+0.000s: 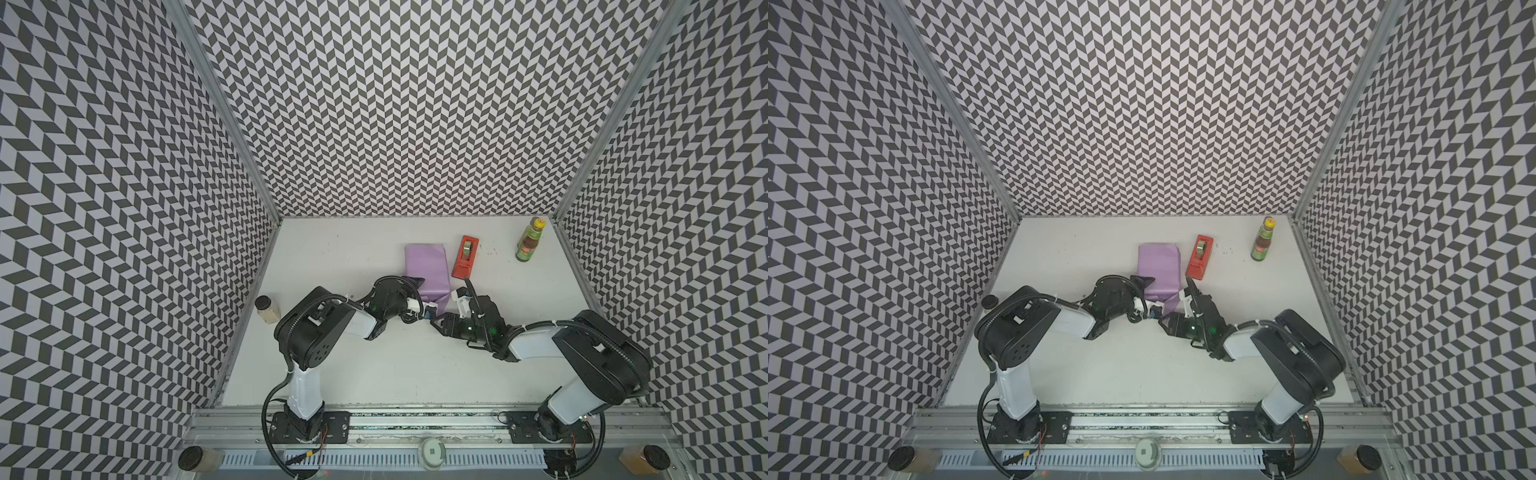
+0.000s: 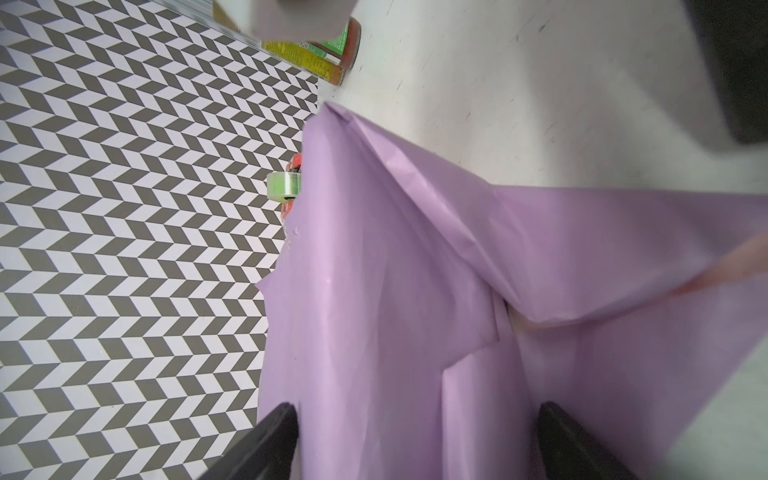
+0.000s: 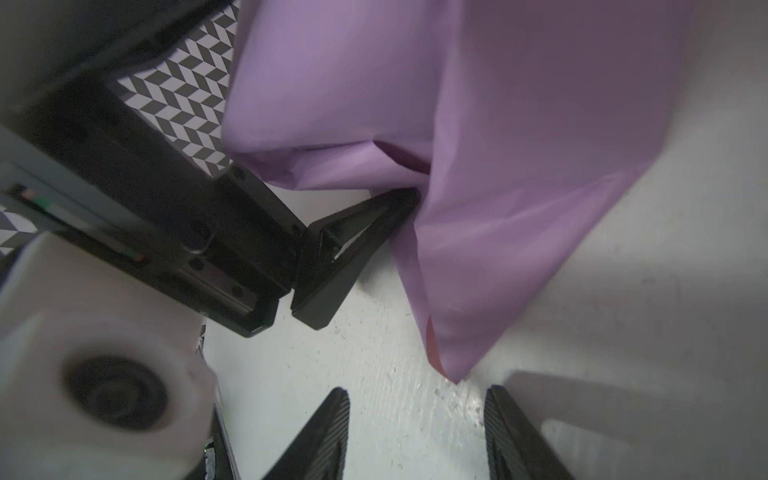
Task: Wrap the gift box in paper
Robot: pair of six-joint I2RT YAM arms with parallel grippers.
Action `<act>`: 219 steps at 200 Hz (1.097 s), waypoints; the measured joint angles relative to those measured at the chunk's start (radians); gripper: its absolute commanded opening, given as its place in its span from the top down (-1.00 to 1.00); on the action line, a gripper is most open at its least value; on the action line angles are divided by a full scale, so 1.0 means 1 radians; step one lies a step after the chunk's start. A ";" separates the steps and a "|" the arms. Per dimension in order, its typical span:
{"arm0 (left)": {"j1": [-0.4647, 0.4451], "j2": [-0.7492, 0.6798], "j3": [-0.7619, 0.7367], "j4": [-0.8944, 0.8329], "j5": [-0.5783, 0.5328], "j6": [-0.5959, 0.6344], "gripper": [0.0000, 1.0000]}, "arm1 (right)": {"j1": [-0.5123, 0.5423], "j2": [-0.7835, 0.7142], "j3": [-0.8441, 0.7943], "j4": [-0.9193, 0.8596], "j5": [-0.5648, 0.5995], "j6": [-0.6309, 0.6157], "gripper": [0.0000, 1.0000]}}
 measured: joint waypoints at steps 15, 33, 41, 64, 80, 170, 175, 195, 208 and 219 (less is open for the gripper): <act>0.000 0.000 0.000 0.000 0.000 0.000 -0.82 | 0.000 0.016 0.002 0.027 0.000 0.023 -0.07; 0.000 0.000 0.000 0.000 0.000 0.000 -0.82 | 0.000 0.035 0.002 0.064 0.000 0.049 -0.07; 0.000 0.000 0.000 0.000 0.000 0.000 -0.81 | 0.000 0.044 0.002 0.082 0.000 0.061 -0.06; 0.000 0.000 0.000 0.000 0.000 0.000 -0.81 | 0.000 0.061 0.002 0.118 -0.003 0.093 -0.05; 0.000 0.000 0.000 0.000 0.000 0.000 -0.81 | 0.000 0.065 0.001 0.133 -0.002 0.112 -0.04; 0.000 0.000 0.000 0.000 0.000 0.000 -0.81 | 0.013 0.032 -0.013 0.140 0.057 0.116 0.06; 0.000 0.000 0.000 0.000 0.000 0.000 -0.81 | 0.016 0.018 -0.013 0.117 0.077 0.101 0.07; 0.000 0.000 0.000 0.000 0.000 0.000 -0.81 | 0.042 -0.043 -0.012 0.029 0.162 0.041 0.10; 0.000 0.000 0.000 0.000 0.000 0.000 -0.81 | 0.065 -0.070 -0.007 -0.023 0.220 0.004 0.12; 0.000 0.000 0.000 0.000 0.000 0.000 -0.81 | 0.082 -0.078 0.002 -0.057 0.250 -0.019 0.13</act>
